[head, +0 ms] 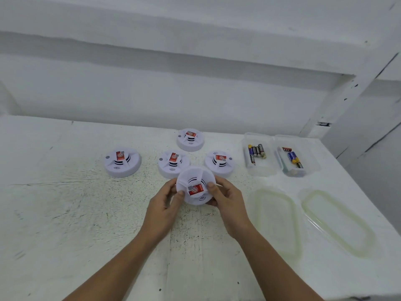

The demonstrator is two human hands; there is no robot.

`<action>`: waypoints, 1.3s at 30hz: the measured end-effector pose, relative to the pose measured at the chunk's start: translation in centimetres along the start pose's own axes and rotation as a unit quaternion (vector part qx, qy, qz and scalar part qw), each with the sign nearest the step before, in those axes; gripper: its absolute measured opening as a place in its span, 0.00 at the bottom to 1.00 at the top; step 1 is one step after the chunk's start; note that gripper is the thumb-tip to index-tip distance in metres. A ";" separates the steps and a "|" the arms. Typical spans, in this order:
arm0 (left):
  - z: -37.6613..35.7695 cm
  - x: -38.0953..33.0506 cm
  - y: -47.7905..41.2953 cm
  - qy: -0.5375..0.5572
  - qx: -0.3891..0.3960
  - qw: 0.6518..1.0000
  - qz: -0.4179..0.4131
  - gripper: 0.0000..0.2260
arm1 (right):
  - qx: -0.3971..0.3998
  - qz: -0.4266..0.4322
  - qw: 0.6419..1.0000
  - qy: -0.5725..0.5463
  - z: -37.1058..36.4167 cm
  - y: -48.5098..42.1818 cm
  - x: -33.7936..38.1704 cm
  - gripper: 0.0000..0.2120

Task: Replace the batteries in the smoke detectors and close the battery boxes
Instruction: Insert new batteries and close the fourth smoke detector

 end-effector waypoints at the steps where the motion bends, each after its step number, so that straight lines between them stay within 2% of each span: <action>1: 0.0 0.1 0.0 0.005 -0.009 1.000 0.004 0.13 | -0.007 -0.007 1.000 -0.009 -0.3 -0.1 -0.2 0.10; 7: 0.2 0.5 -0.1 0.030 -0.015 0.999 0.015 0.15 | -0.049 -0.021 0.999 -0.010 -0.7 -0.3 -1.6 0.09; 17: 0.1 1.6 -0.1 0.012 -0.017 1.000 0.009 0.15 | -0.053 -0.017 0.998 0.035 0.3 0.5 -2.5 0.10; 39: -0.2 1.9 0.0 0.019 -0.014 1.000 0.018 0.15 | -0.059 -0.014 0.998 0.026 0.2 0.9 -2.4 0.09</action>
Point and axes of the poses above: each hand's wrist, its own y-axis away from the middle knuckle, its own z-axis out of the back of the hand, x = y × z, the point moved 1 cm from there along -y, towards the middle knuckle, and after that the axes turned 6 degrees about -y, right-handed, at the moved point
